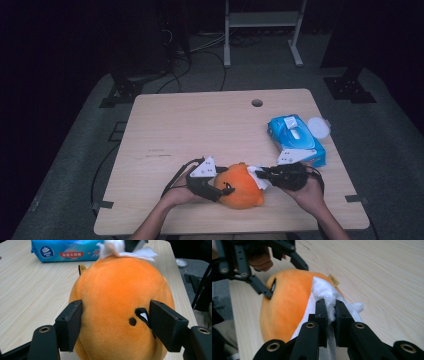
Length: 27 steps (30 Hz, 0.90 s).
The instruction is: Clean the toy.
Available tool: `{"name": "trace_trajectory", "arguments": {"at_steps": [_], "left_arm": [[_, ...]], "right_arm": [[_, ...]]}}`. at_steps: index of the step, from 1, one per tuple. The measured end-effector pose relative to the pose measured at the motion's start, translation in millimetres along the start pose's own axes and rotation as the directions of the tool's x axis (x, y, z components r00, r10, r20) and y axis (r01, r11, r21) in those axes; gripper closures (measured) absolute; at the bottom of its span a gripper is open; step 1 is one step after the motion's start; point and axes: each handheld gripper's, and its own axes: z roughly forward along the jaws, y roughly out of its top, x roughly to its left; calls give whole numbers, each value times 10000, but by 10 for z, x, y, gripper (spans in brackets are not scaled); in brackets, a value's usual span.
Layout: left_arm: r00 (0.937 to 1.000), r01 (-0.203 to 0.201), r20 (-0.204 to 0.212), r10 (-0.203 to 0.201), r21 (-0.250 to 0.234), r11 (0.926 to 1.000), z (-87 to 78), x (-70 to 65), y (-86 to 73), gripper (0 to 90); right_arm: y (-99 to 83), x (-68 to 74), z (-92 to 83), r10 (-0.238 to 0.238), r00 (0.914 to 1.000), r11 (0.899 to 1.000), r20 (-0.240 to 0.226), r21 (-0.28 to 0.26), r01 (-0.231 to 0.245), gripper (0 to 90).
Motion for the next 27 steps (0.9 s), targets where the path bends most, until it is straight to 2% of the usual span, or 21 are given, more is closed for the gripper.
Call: {"name": "trace_trajectory", "arguments": {"at_steps": [2, 3, 4, 6, 7, 10, 15, 17, 20, 22, 25, 27], "left_arm": [[9993, -313, -216, 312, -36, 9995, -14, -37, 66, 233], [9987, -482, -201, 477, -223, 9986, -22, -65, 99, 221], [9979, -637, -146, 632, -375, 9973, -22, -85, 122, 222], [9969, -772, -189, 766, -299, 9966, -5, -103, 125, 234], [9970, -761, -156, 757, -306, 9966, -1, -95, 109, 254], [9993, -327, -211, 323, -193, 9993, -6, -47, 76, 317], [9983, 381, -439, -392, -248, 9990, -7, 41, 30, 326], [9980, 429, -447, -443, -328, 9985, 14, 37, 36, 324], [9995, 64, -318, -73, -302, 9995, 51, -8, 62, 288], [9993, -23, -371, 14, -250, 9997, 40, -12, 61, 285], [9994, 117, -307, -128, -352, 9993, 19, 14, 27, 299], [9992, 203, -326, -214, -351, 9992, 13, 38, 10, 303]], "right_arm": [[19, 36, 28, -113, 9999, 9999, -26, -9, 113, 821], [35, 56, 51, -192, 9998, 9998, 56, 26, 192, 821], [50, 65, 73, -277, 9995, 9996, 138, 12, 277, 821], [77, 72, 102, -215, 9998, 9997, 50, -112, 215, 821], [85, 77, 110, -233, 9997, 9997, 86, -104, 234, 821], [71, 58, 99, -270, 9996, 9996, 84, -63, 270, 822], [20, 13, 58, -48, 10000, 10000, -8, 39, 48, 822], [56, 84, 63, -123, 9997, 9999, -200, -49, 122, 822], [161, 245, 151, -684, 9970, 9977, -356, -49, 683, 821], [199, 292, 205, -988, 9946, 9951, -316, 37, 990, 821], [180, 223, 186, -903, 9954, 9959, -328, 24, 905, 822], [124, 122, 139, -724, 9974, 9973, 17, 152, 724, 822]]}}
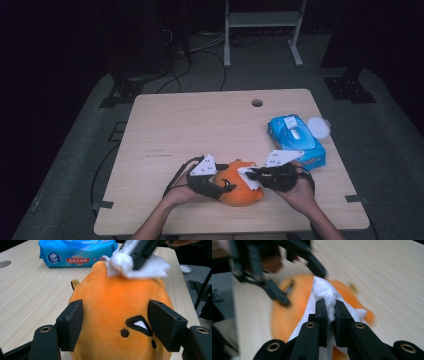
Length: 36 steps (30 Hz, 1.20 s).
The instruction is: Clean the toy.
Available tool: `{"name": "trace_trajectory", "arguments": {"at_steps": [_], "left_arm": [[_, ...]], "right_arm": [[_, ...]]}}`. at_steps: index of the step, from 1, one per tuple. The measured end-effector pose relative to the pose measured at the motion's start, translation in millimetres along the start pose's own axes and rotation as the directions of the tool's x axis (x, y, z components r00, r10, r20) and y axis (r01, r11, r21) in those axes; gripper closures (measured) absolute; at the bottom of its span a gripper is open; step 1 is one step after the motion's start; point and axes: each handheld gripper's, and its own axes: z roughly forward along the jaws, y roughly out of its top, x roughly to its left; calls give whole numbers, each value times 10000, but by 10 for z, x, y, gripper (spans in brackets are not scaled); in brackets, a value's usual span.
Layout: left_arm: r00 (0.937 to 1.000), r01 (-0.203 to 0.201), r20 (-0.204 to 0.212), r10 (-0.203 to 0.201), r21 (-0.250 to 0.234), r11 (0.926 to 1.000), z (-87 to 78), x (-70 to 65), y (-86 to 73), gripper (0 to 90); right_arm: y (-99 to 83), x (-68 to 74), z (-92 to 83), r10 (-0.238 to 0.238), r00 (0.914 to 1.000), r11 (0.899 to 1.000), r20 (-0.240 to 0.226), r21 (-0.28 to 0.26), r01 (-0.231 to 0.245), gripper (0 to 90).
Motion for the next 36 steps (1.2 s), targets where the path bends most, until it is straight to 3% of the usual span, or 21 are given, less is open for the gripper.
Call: {"name": "trace_trajectory", "arguments": {"at_steps": [4, 7, 10, 12, 16, 18, 22, 25, 29, 36], "left_arm": [[9998, 192, 8, -192, -64, 9998, -6, 31, -12, 300], [10000, -70, -2, 70, -75, 9999, -28, 8, 62, 245], [9987, -422, 274, 432, -364, 9984, -39, -60, 133, 231], [9964, -846, 55, 845, 166, 9963, 18, -96, 120, 247], [9996, -227, 179, 225, 152, 9996, 12, 3, 26, 293], [9993, 316, 196, -317, 70, 9995, -25, 65, -13, 292], [9970, 751, 157, -752, 22, 9972, -70, 139, -75, 292], [9972, 730, 137, -730, 26, 9973, -63, 136, -76, 292], [9979, 631, 169, -630, -37, 9980, -44, 121, -79, 293], [9986, 21, 530, -18, -51, 10000, -8, 51, -71, 323]], "right_arm": [[-165, -160, -71, 651, 9976, 9977, 215, 164, -655, 822], [-147, -140, -37, 588, 9979, 9980, 259, 216, -593, 821], [-112, -124, 7, 515, 9979, 9985, 402, 170, -522, 821], [-92, -124, 11, 595, 9976, 9982, 358, 30, -597, 821], [-67, -63, 4, 384, 9989, 9993, 276, 9, -384, 821], [-57, -31, -12, 389, 9992, 9992, 79, -88, -388, 820], [-62, 31, -30, 268, 9989, 9996, -382, -42, -270, 820], [-87, 49, -52, 174, 9965, 9998, -813, 114, -165, 820], [-119, -6, -59, 476, 9938, 9989, -1006, 17, -477, 821], [-73, -185, 33, 1011, 9942, 9940, -376, -383, -1025, 822]]}}
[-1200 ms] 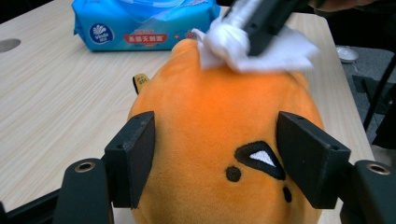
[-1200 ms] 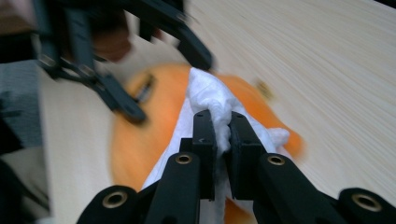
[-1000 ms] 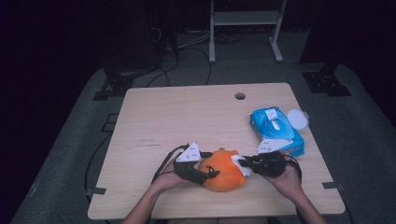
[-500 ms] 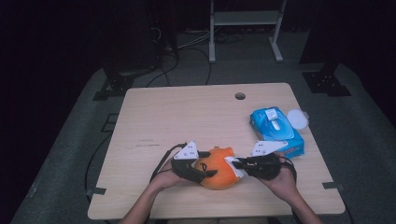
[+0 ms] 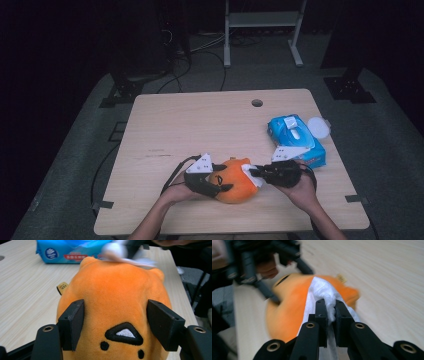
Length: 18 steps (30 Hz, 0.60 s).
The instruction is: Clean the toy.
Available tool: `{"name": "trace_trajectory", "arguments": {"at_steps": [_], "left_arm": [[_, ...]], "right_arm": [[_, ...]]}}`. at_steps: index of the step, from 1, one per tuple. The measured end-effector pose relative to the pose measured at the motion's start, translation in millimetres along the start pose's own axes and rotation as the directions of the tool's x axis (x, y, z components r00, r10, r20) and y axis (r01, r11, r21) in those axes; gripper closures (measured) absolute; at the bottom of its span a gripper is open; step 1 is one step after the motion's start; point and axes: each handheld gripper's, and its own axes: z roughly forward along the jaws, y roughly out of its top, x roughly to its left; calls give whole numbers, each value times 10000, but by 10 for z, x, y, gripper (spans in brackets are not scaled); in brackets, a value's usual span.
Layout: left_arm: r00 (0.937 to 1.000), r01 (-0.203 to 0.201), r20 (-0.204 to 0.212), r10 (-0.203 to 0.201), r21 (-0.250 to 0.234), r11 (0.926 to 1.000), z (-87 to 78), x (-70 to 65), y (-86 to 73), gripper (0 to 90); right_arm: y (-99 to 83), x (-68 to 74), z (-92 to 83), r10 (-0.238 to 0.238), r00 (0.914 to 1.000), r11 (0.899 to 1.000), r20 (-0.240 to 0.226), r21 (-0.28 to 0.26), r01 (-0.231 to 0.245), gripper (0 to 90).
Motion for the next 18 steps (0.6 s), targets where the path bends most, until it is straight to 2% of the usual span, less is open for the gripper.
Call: {"name": "trace_trajectory", "arguments": {"at_steps": [2, 3, 6, 11, 15, 18], "left_arm": [[10000, -78, 43, 78, -12, 10000, 13, -16, 4, 323], [10000, -11, 8, 11, -18, 10000, 15, -14, 4, 322], [10000, 97, -11, -97, -17, 10000, 10, 7, 0, 323], [9981, 597, -128, -599, -165, 9981, -21, 63, -26, 324], [9933, 1087, -366, -1097, -271, 9937, -43, 117, -36, 322], [9916, 1203, -452, -1215, -288, 9923, -41, 128, -37, 310]], "right_arm": [[13, -75, 45, 215, 9995, 9995, 219, -219, -210, 821], [14, -102, 64, 410, 9990, 9989, 180, -248, -405, 821], [-1, -123, 61, 491, 9987, 9986, 95, -211, -489, 821], [-70, -22, -19, 144, 9999, 9997, -66, 202, -143, 821], [-103, 105, -104, -309, 9986, 9980, -426, 533, 331, 820], [-76, 189, -117, -662, 9964, 9958, -538, 602, 694, 821]]}}
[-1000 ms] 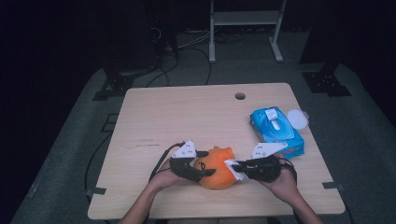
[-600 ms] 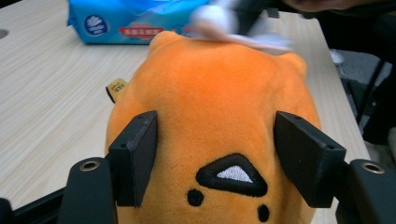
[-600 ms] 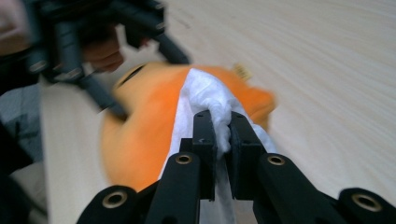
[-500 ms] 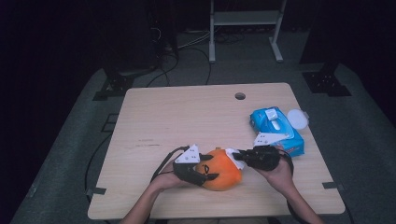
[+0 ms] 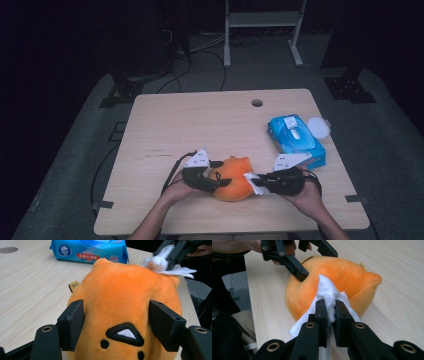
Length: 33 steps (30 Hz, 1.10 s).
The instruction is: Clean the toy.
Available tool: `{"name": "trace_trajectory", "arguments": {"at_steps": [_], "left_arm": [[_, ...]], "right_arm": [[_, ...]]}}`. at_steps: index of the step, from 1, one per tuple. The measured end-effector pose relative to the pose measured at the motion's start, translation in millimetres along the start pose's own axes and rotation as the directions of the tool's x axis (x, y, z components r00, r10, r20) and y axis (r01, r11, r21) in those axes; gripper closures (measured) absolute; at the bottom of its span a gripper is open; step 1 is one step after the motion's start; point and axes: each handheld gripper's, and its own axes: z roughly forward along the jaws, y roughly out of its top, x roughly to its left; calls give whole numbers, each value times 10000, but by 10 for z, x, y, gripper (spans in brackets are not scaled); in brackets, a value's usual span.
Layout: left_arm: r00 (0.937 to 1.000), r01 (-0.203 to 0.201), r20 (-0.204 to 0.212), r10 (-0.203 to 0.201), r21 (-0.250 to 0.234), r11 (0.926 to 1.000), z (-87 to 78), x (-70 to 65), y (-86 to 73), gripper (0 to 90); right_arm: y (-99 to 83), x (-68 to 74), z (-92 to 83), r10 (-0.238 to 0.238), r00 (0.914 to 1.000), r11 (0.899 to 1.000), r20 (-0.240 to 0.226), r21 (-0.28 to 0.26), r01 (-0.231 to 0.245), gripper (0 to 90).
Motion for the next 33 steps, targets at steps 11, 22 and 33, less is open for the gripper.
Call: {"name": "trace_trajectory", "arguments": {"at_steps": [11, 22, 33], "left_arm": [[9986, -528, -81, 528, -36, 9986, -27, -68, 78, 199], [9975, -357, -604, 363, 100, 9993, 39, -87, 76, 250], [9988, -433, -207, 438, 238, 9988, 50, -119, 106, 243]], "right_arm": [[2, -69, 29, 125, 9993, 9999, 364, -69, -122, 821], [94, 81, 51, -505, 9985, 9987, 210, 0, 505, 821], [91, 63, 49, -452, 9975, 9989, 544, -50, 456, 821]]}}
